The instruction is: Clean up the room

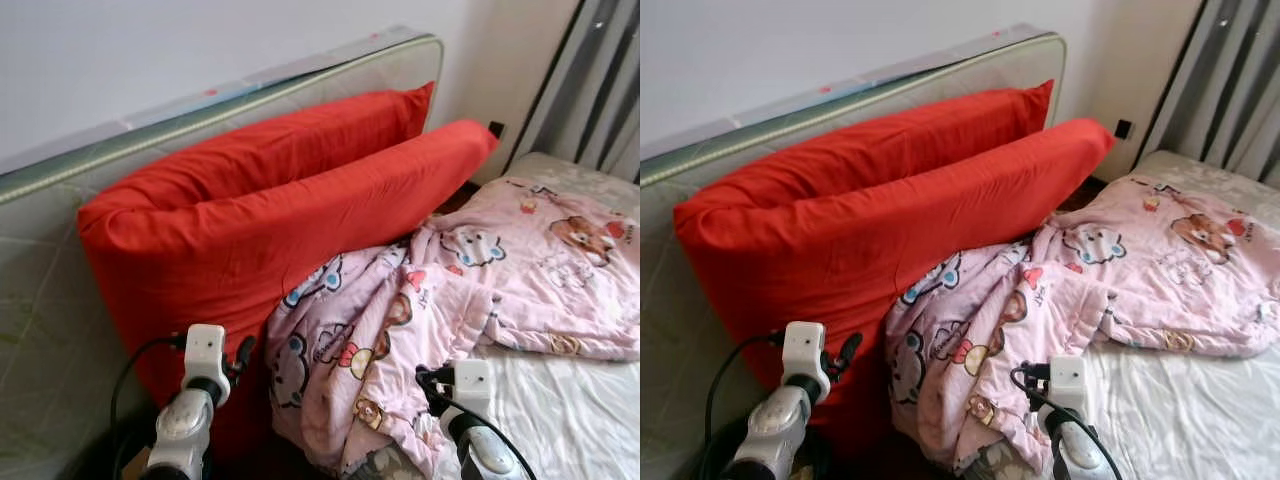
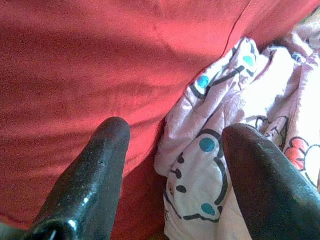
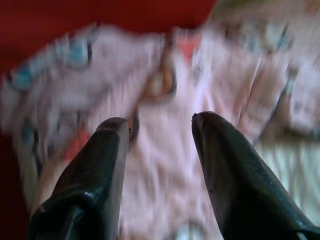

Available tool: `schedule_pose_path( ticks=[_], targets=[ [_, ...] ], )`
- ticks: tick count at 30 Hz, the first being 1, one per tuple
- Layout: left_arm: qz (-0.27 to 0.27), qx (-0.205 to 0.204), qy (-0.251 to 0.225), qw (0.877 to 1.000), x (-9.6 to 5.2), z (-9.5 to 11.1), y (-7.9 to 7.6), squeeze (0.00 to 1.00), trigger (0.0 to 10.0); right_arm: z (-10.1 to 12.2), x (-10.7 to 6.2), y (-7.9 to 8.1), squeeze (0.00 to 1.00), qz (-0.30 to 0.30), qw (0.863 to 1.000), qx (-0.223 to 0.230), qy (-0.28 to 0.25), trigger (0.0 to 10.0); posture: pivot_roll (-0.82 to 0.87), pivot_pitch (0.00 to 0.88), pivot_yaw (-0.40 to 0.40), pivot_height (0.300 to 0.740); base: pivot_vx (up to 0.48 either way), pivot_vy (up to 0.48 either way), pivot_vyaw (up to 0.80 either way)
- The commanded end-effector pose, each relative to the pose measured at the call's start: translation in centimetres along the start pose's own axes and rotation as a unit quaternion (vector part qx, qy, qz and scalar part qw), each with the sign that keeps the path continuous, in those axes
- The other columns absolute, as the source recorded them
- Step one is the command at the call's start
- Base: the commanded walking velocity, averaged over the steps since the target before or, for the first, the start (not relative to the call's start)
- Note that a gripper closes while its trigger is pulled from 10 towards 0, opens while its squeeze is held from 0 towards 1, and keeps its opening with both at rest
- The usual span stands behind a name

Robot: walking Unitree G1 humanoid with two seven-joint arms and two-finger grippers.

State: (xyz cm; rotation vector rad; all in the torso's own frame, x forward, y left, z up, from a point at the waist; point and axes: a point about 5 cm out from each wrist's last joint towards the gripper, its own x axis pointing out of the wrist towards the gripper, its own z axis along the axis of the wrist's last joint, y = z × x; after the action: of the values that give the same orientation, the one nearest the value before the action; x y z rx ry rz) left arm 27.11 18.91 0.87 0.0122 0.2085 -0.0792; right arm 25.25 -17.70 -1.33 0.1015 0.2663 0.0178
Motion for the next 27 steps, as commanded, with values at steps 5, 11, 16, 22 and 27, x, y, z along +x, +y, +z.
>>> schedule_pose_path(
  ticks=[5, 11, 16, 22, 27],
  targets=[
    [-0.029, -0.004, -0.048, 0.998, -0.6, 1.1, -0.5, 0.0, 10.0, 1.1, -0.6, 1.9, 0.0, 0.045, 0.997, -0.025, -0.064, 10.0, -0.07, 0.0, -0.01, 0.729, 0.0, 0.0, 0.0],
    [-0.041, 0.005, -0.048, 0.998, -0.5, 1.2, -0.6, 0.0, 10.0, 1.9, -0.3, 1.7, 0.0, 0.006, 0.997, -0.009, -0.08, 10.0, -0.07, 0.0, -0.007, 0.729, 0.0, 0.0, 0.0],
    [-0.031, -0.005, -0.061, 0.998, 0.2, 2.2, -0.6, 0.0, 10.0, 2.3, 0.0, 0.9, 0.0, -0.055, 0.995, 0.022, -0.082, 10.0, -0.07, 0.0, -0.003, 0.729, 0.0, 0.0, 0.0],
    [-0.026, -0.008, -0.068, 0.997, 0.4, 2.8, -0.7, 0.0, 10.0, 2.1, -0.2, 1.3, 0.0, -0.068, 0.994, 0.037, -0.079, 10.0, -0.06, 0.0, 0.0, 0.729, 0.0, 0.0, 0.0],
    [-0.025, -0.008, -0.071, 0.997, 0.5, 3.2, -0.5, 0.0, 10.0, 2.1, -0.2, 1.4, 0.0, -0.068, 0.995, 0.035, -0.07, 10.0, -0.06, 0.003, 0.003, 0.729, 0.0, 0.0, 0.0]
  ],
)
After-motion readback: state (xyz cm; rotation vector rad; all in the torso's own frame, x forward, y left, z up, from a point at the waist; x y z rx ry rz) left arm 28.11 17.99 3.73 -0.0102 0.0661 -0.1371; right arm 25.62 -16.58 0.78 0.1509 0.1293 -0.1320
